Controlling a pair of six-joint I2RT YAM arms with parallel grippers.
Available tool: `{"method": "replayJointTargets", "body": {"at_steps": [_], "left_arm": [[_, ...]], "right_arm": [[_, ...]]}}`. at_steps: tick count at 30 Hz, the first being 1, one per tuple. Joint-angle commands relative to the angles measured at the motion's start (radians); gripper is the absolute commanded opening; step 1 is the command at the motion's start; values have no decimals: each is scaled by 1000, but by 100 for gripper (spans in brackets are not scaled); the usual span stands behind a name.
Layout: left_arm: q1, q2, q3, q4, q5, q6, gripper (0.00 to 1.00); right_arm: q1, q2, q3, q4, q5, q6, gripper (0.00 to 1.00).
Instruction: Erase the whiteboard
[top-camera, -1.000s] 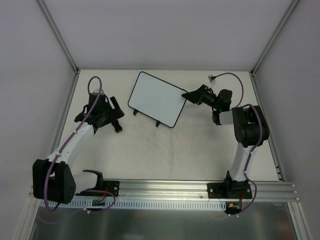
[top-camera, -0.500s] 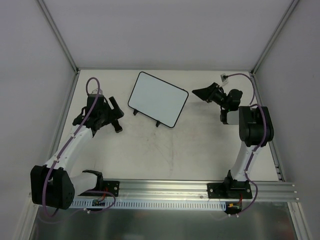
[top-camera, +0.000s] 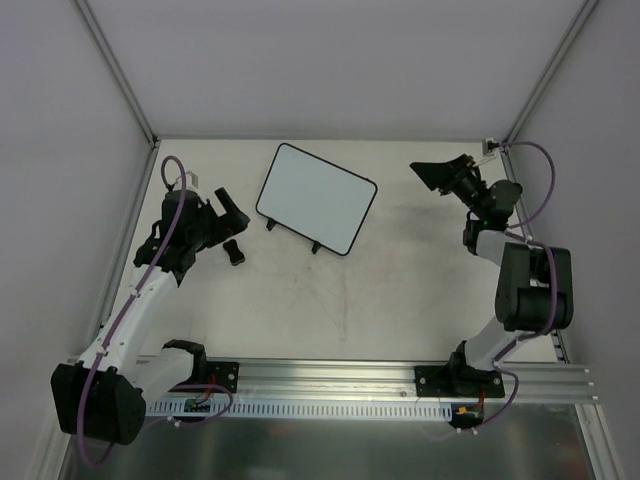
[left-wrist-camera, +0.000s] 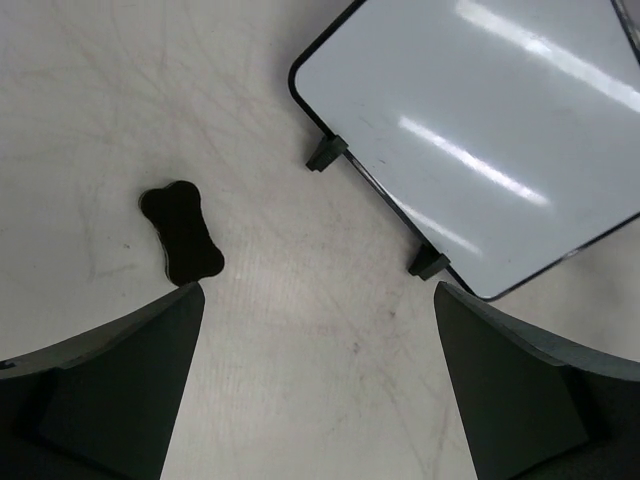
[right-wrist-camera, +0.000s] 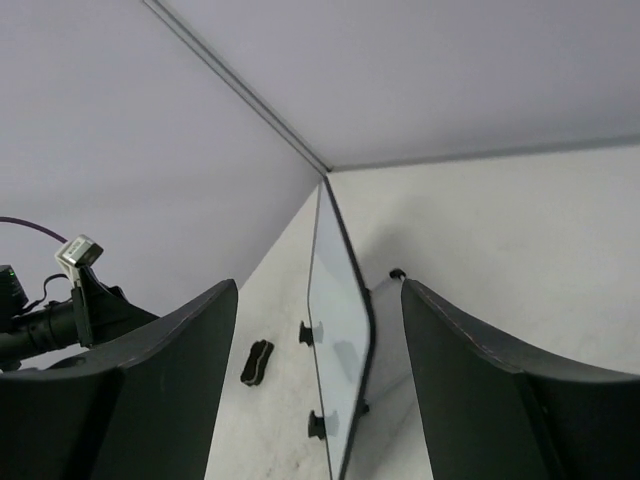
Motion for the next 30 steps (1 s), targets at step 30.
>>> {"method": "replayJointTargets", "body": {"at_steps": [30], "left_arm": [[2,-492,-175,3,196,44,99]], "right_arm": [[353,-1156,-425,-1138,365,-649,99]]}}
